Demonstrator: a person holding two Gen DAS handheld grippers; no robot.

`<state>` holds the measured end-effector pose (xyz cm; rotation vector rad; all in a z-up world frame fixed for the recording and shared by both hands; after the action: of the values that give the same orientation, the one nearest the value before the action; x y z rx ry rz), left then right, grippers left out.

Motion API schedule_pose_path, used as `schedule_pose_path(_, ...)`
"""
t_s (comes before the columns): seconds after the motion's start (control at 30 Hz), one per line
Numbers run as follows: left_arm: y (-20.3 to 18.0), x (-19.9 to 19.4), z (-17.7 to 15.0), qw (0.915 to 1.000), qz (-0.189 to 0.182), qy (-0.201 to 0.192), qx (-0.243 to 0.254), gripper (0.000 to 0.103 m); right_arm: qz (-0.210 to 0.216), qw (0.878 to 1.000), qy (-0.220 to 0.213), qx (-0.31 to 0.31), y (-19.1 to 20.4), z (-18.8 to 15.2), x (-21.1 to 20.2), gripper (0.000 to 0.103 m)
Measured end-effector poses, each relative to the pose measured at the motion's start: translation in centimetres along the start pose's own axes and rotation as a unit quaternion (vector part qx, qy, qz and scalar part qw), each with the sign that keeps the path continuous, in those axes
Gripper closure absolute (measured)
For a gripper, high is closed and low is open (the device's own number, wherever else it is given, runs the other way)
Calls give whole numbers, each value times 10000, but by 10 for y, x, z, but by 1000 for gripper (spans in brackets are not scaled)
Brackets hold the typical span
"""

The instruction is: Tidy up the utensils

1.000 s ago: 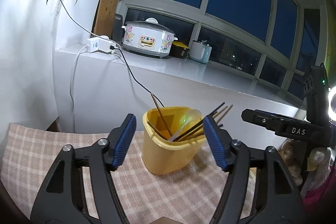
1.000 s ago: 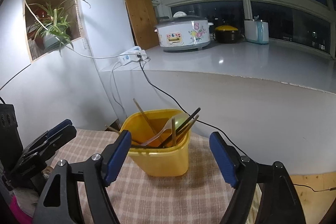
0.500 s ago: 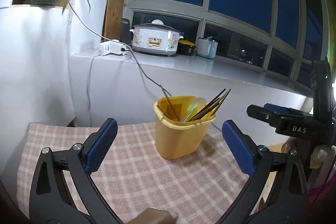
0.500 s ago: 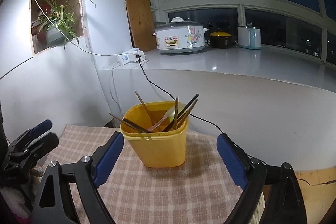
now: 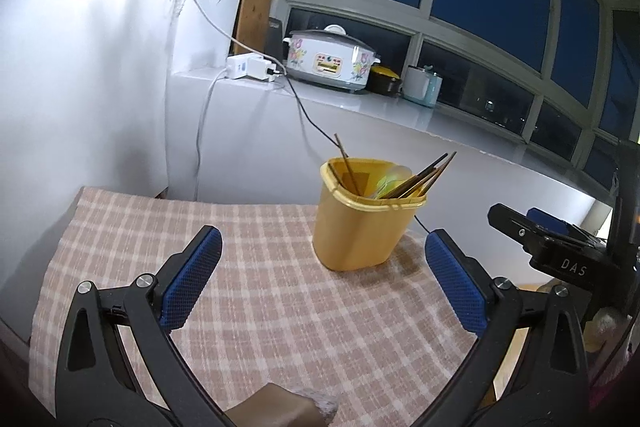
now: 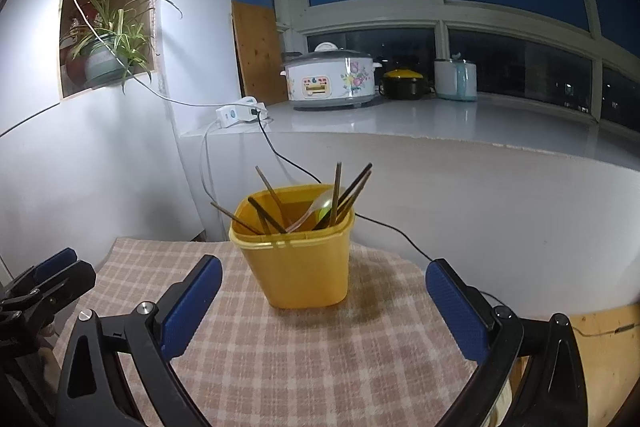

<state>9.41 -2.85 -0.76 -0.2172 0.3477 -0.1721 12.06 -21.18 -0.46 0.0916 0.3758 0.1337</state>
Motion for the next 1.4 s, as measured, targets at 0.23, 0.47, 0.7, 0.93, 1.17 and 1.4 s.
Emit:
schedule_pose_path(0.23, -3, -1, -5, 9998, 50, 112, 137, 0, -70, 9999, -16, 87, -2, -4, -6, 0)
schedule_pose_path(0.47, -6, -2, -4, 9997, 52, 106, 206, 0, -35, 10000, -16, 46, 1, -3, -6, 0)
schedule_pose_path(0.7, -7, -3, -2, 9996, 97, 58, 251, 0, -41, 10000, -26, 68, 1, -1, -6, 0)
schedule_pose_path(0.93, -7, -3, 0, 9995, 113, 34, 277, 0, -31, 10000, -50, 42, 1, -1, -6, 0)
schedule_pose_path(1.17, -9, -3, 2, 9995, 112, 22, 283, 0, -43, 10000, -55, 41, 1, 0, -7, 0)
schedule_pose_path(1.4, -9, -4, 1, 9996, 108, 20, 278, 0, -40, 10000, -56, 49, 0, 0, -9, 0)
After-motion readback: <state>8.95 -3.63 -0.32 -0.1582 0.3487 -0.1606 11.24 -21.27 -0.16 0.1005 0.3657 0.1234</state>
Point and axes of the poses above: each gripper's, at about its wrist camera, not at the fingertips, and x roughly the way its jaws point, y to its left, z to its top, the point moved 7 cm from there along x, roughly the way its jaws point, and after that the axes turned 7 degrees about -y, right-handed, at the moved point
